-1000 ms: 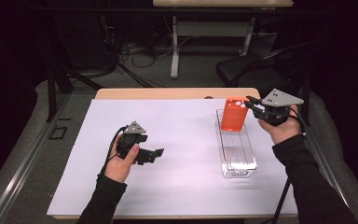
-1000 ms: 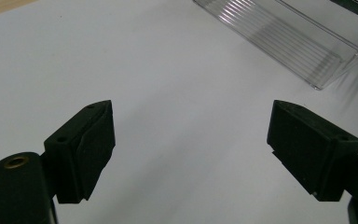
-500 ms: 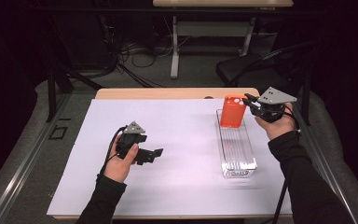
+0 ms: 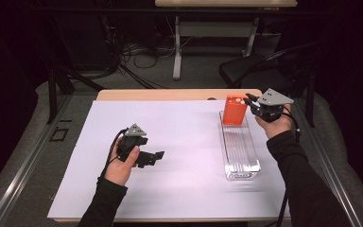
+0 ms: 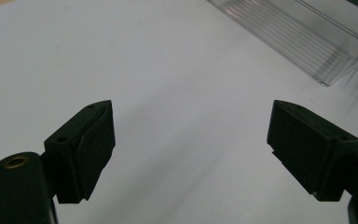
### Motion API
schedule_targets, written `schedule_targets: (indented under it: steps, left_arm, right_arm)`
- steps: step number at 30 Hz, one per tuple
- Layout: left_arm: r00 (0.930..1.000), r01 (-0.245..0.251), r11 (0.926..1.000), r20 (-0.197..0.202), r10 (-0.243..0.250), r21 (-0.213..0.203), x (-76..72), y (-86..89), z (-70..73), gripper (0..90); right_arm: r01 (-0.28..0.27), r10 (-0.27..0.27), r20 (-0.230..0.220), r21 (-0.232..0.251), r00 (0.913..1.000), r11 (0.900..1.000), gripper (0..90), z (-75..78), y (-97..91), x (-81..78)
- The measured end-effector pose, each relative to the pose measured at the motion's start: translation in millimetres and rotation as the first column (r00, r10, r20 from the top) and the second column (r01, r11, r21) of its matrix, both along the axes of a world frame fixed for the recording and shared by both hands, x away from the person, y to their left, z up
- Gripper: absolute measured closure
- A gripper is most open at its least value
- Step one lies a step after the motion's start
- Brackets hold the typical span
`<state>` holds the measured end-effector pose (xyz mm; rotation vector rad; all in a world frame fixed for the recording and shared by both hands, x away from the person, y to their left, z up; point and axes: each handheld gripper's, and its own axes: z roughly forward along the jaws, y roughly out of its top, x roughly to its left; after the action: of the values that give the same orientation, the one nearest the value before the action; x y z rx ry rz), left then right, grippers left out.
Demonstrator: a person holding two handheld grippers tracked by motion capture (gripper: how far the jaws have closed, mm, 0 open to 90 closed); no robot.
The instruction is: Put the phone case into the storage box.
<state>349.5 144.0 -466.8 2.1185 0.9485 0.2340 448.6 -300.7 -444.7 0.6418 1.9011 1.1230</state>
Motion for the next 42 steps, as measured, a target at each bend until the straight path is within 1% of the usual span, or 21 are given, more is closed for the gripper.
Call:
schedule_targets:
  steps: [10, 16, 25, 28, 33, 37, 42]
  left_arm:
    - [1.0, -0.007, 1.0, -0.004, 0.007, 0.001, -0.6, 0.8, -1.5, 15.3]
    - [0.9999, -0.01, 0.9999, -0.006, 0.01, 0.0, -0.7, 0.8, -1.8, 15.3]
    - [0.9999, -0.013, 0.9999, -0.008, 0.013, 0.001, -0.4, 1.5, -2.9, 15.3]
    - [0.9999, -0.01, 0.9999, -0.009, 0.01, 0.006, -0.3, 1.8, -3.0, 15.3]
    - [0.9999, -0.009, 0.9999, -0.011, 0.01, 0.01, -0.3, 2.1, -3.5, 15.3]
    - [0.9999, -0.013, 0.9999, -0.007, 0.013, 0.008, -0.4, 2.4, -3.8, 15.3]
    - [0.9999, -0.011, 0.9999, -0.006, 0.011, 0.01, -0.5, 2.5, -3.7, 15.2]
  right_arm:
    - [-0.006, 0.008, 0.056, -0.043, 0.9984, 0.9991, 80.5, -8.4, 7.7, 4.9]
    - [-0.007, 0.01, 0.054, -0.059, 0.9985, 0.9983, 80.5, -17.7, 12.0, 9.0]
    - [0.005, 0.0, 0.063, -0.073, 0.998, 0.9973, 80.5, -27.5, 10.9, 14.5]
    - [0.009, -0.004, 0.063, -0.082, 0.998, 0.9966, 80.5, -29.9, 11.1, 16.1]
    - [0.009, -0.005, 0.058, -0.077, 0.9983, 0.997, 80.5, -33.4, 10.9, 17.9]
    - [0.011, -0.005, 0.067, -0.083, 0.9977, 0.9965, 80.5, -34.6, 11.1, 18.3]
    - [0.011, -0.005, 0.069, -0.085, 0.9976, 0.9963, 80.4, -34.6, 11.0, 18.7]
